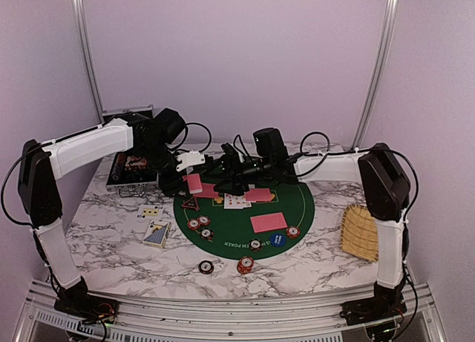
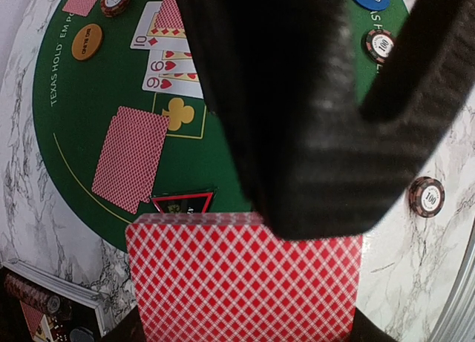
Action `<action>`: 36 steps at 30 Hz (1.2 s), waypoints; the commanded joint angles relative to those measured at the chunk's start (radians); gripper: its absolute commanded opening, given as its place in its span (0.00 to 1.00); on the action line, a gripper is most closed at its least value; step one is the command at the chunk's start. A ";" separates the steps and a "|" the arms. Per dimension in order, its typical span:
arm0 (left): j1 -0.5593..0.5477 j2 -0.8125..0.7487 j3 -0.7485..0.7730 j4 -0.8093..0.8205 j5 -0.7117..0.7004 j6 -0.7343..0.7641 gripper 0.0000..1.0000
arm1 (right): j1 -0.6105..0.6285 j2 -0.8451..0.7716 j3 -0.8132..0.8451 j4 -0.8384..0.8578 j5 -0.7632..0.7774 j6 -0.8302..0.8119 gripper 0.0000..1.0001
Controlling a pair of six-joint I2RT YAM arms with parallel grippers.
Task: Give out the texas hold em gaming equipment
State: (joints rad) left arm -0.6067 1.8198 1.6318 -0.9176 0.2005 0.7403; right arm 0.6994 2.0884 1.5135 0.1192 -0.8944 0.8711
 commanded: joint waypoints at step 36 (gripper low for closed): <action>-0.013 -0.016 0.022 -0.003 0.025 0.001 0.00 | 0.035 0.209 0.121 0.234 -0.062 0.228 0.72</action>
State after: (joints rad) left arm -0.6155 1.8198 1.6554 -0.9184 0.2111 0.7399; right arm 0.7513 2.3096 1.6398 0.4267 -0.9634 1.1610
